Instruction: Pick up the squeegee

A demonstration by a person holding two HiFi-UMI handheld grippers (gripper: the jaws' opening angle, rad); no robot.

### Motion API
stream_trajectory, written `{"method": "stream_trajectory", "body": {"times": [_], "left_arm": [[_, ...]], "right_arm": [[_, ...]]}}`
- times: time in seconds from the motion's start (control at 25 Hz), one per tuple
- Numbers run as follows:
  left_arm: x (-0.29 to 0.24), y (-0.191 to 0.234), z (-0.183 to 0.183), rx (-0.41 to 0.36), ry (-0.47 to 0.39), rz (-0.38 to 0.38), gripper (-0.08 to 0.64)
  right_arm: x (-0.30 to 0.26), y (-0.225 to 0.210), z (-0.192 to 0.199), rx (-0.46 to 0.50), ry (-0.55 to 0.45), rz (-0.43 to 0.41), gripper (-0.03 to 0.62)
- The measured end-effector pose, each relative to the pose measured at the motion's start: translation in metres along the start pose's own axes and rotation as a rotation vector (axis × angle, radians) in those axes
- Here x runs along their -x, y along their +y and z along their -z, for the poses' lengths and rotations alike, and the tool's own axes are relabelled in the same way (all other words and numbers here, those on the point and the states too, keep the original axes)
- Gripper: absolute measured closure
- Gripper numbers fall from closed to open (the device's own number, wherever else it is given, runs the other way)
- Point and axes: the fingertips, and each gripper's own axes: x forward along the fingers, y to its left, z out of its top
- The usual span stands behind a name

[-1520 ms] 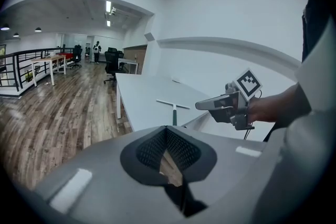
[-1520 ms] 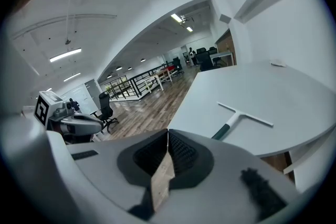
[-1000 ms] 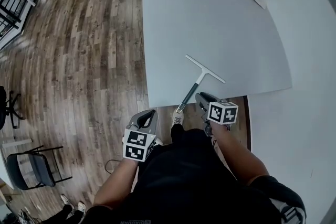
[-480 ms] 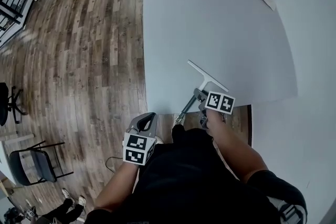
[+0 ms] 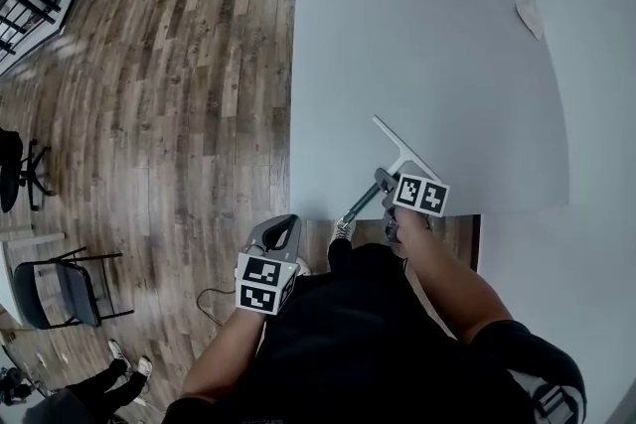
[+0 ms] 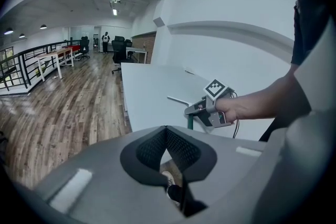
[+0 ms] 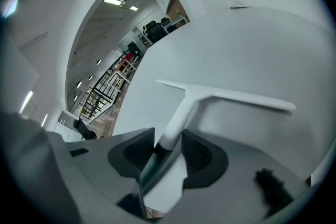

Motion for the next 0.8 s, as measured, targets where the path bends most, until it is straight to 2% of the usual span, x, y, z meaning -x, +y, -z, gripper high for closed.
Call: {"method": "stream_trajectory", "body": {"times": [0.12,0.2,0.36,0.48,0.8], "left_arm": [[0.007,0.002,0.003,0.005,-0.015,-0.013,0.552],[0.012,0.003,0.004,0.008,-0.018,-0.018,0.552],[0.024,0.006,0.008,0.008,-0.026,-0.028,0.552],[0.034,0.004,0.009,0.021,-0.047,-0.024,0.552],[0.083,0.008,0.011,0.098,-0.149,-0.015,0.552]], "right_arm": [[-0.002,-0.002,-0.002,-0.058,-0.002,-0.037,0.436],[-0.001,0.0,-0.008,-0.055,-0.025,-0.059,0.469],[0.01,0.033,-0.019,0.114,-0.073,-0.112,0.483],[0.023,0.061,-0.019,0.205,-0.104,-0.163,0.485],[0.086,0.144,0.004,0.235,-0.191,-0.386,0.485]]}}
